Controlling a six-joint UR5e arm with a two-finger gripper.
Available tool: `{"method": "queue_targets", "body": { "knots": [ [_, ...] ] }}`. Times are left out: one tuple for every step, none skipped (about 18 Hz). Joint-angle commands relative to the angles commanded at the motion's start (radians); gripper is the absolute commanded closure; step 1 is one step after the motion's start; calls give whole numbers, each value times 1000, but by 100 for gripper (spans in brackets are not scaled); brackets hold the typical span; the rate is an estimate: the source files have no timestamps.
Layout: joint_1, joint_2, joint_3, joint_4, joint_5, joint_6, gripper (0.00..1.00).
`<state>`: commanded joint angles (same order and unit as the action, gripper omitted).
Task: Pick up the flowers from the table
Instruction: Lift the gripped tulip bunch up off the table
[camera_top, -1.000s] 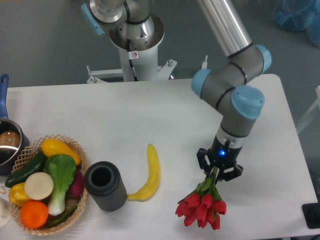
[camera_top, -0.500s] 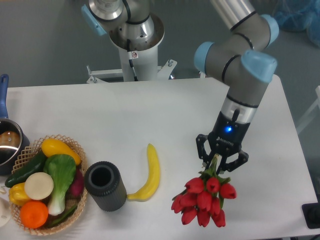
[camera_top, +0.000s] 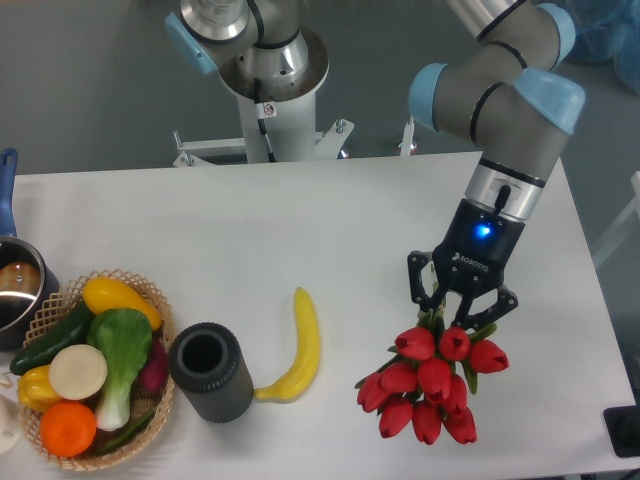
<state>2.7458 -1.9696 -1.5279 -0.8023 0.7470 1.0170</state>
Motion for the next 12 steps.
{"method": "queue_targets", "body": {
  "knots": [
    [0,-2,3,0,0,-5,67],
    [0,-2,8,0,0,-12,67],
    [0,-5,12,0,0,-17,67],
    [-2,-5,15,0,0,-20,67],
    [-2,-8,20,0,0,-21,67],
    [-2,-8,20,0,0,-21,67],
    [-2,-8,20,0,0,-21,67],
    [-2,-8,20,0,0,-21,67],
    [-2,-8,20,0,0,-23,67],
    [-2,-8,22,0,-2,-23,67],
    [-2,-8,22,0,-2,-25,67],
    [0,-8,23,0,-2,-26,67]
  ]
}}
